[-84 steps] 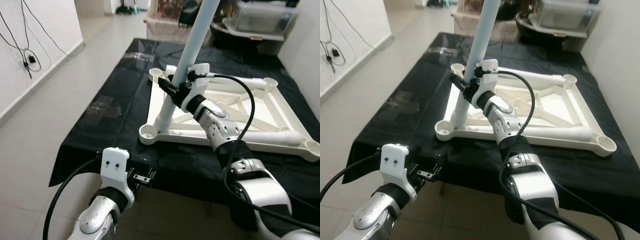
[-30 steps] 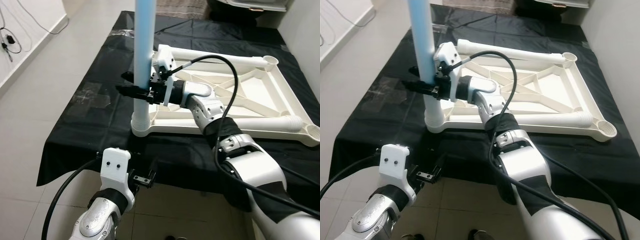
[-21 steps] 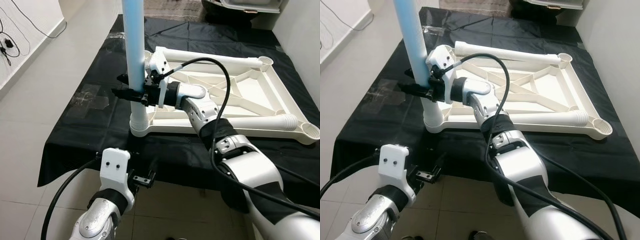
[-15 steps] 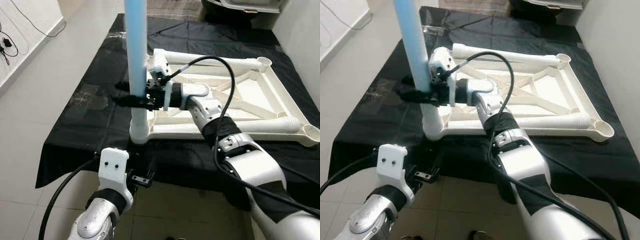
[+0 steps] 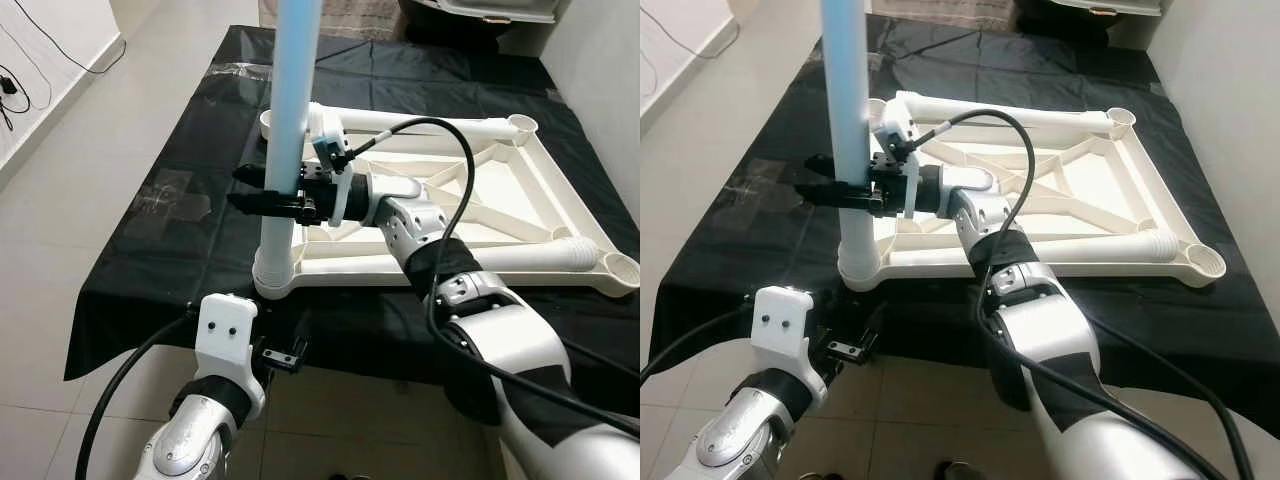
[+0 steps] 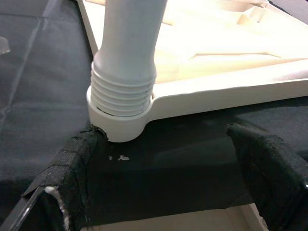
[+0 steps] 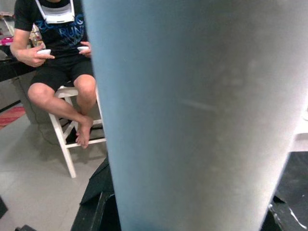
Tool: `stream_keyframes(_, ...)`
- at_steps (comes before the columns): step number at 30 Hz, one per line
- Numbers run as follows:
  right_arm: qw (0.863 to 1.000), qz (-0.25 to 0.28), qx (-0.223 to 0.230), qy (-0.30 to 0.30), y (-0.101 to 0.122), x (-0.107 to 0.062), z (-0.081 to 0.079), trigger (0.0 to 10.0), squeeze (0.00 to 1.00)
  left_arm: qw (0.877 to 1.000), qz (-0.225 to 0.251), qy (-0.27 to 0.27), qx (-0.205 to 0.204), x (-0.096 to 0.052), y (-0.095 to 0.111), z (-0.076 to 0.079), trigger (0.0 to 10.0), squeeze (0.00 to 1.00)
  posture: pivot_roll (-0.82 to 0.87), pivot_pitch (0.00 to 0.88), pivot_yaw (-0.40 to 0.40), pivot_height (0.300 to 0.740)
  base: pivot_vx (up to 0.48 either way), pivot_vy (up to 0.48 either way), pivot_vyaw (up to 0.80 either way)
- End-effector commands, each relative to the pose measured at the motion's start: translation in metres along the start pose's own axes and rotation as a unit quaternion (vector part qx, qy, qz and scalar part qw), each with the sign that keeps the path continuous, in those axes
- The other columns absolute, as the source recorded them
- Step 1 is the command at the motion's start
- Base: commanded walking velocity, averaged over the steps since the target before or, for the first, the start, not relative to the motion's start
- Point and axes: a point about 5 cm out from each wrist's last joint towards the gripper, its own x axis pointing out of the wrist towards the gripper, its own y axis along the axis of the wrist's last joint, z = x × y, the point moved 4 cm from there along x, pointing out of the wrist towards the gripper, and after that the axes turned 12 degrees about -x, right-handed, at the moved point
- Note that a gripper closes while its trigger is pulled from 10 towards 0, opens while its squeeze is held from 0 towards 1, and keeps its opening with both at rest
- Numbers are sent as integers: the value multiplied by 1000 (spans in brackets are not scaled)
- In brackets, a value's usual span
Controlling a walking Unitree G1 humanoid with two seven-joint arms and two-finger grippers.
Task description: Building children table
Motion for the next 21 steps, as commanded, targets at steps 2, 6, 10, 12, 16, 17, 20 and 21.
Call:
stream_keyframes(2,994,-66,83,16,-58,-9,-27,10000,0,1000,-7,-2,3,-1,-3,-1,10000,0,62,223,-109,740,0,0,0)
stream_keyframes(6,993,-90,64,-40,-63,-12,-19,10000,0,1000,-4,-5,5,1,-2,-2,10000,0,62,219,-104,740,0,0,0)
stream_keyframes(10,990,-112,48,-71,-67,-14,-15,10000,0,1000,-2,-5,7,2,0,-2,10000,0,61,216,-103,740,0,0,0)
stream_keyframes(12,987,-127,38,-90,-70,-15,-12,10000,0,1000,-1,-6,8,3,1,-3,10000,0,61,218,-99,740,0,0,0)
stream_keyframes(16,984,-146,29,-93,-72,-18,-13,10000,0,1000,-1,-6,8,3,2,-3,10000,0,58,220,-96,740,0,0,0)
stream_keyframes(17,984,-149,32,-97,-73,-18,-13,10000,0,1000,-1,-7,8,3,2,-3,10000,0,58,220,-96,740,0,0,0)
stream_keyframes(20,980,-164,19,-109,-76,-22,-12,10000,0,1000,-1,-9,8,4,2,-2,10000,0,57,224,-97,740,0,0,0)
stream_keyframes(21,978,-173,14,-116,-78,-23,-11,10000,0,1000,0,-9,9,5,2,-1,10000,0,57,224,-97,740,0,0,0)
